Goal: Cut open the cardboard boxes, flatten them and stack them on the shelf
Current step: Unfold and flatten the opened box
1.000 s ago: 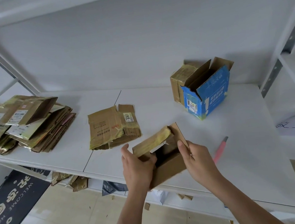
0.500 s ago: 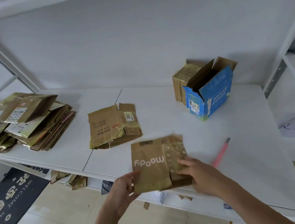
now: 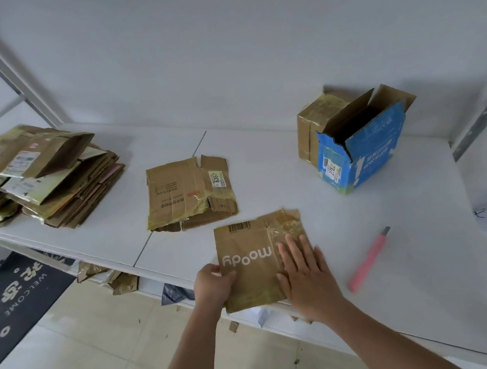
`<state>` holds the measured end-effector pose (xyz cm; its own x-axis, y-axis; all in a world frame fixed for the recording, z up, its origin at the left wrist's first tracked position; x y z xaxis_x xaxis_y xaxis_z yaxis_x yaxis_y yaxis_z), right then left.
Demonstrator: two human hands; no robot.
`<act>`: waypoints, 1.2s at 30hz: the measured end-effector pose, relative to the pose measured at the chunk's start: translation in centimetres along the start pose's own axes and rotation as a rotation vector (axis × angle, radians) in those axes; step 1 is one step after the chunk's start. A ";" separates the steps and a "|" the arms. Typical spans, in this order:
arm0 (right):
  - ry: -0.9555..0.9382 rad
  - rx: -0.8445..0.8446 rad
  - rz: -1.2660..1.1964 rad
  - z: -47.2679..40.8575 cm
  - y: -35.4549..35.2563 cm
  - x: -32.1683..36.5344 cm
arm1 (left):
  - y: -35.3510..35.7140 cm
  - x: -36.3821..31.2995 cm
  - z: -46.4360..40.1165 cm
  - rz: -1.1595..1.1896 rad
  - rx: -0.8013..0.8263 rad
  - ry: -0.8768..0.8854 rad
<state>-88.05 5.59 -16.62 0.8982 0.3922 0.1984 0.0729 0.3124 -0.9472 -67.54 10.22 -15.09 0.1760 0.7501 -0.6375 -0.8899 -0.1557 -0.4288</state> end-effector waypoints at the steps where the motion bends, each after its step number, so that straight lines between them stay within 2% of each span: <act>1: 0.001 -0.026 -0.007 0.1 -0.4 0.0 | 0.0 0.0 0.1 -0.006 -0.008 0.006; 3: 0.003 -0.073 -0.053 0.6 -1.1 -0.1 | -0.1 -0.3 0.5 -0.002 -0.030 0.055; 5: -0.011 -0.121 -0.208 1.0 -1.8 -0.3 | -0.3 -1.3 1.3 0.076 -0.017 0.151; 8: -0.062 -0.329 -0.475 0.9 -5.2 0.1 | -2.3 -4.1 2.4 0.183 0.002 0.319; 12: -0.164 -0.467 -0.512 -2.7 -10.6 4.3 | -8.0 -8.3 1.1 0.327 -0.054 0.416; 15: -0.192 -0.398 -0.487 -8.5 -13.0 7.4 | -12.9 -10.3 -2.3 0.374 -0.152 0.411; 19: -0.201 -0.279 -0.485 -15.9 -12.6 10.6 | -16.3 -10.6 -7.9 0.323 -0.232 0.370; 21: -0.138 -0.148 -0.437 -19.0 -10.2 10.9 | -16.8 -9.5 -10.2 0.158 -0.273 0.329; 24: -0.039 0.087 -0.185 -20.9 -4.9 10.5 | -16.6 -6.9 -13.0 -0.125 -0.304 0.250; 28: -0.021 0.080 -0.060 -21.0 -3.0 10.3 | -16.0 -6.0 -14.8 -0.149 -0.307 0.254; 30: -0.007 0.065 -0.036 -21.1 -3.1 10.3 | -15.8 -6.2 -15.7 -0.195 -0.267 0.196; 33: -0.013 0.058 -0.033 -21.0 -3.2 10.4 | -15.5 -5.9 -16.8 -0.085 -0.130 0.102; 36: -0.069 -0.005 -0.129 -20.8 -4.0 10.4 | -14.9 -5.9 -16.6 0.024 -0.056 0.098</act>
<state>-70.00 -9.55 -16.04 0.8492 0.4082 0.3350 0.1879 0.3593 -0.9141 -48.34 -2.59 -15.59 0.1980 0.6795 -0.7064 -0.8697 -0.2107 -0.4464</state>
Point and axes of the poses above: each hand's wrist, its own z-axis away from the middle knuckle, its own y-axis out of the palm, x = y × z, the point moved 9 cm from there along -z, towards the middle knuckle, and after that the axes turned 8 degrees about x, right-handed, at the moved point
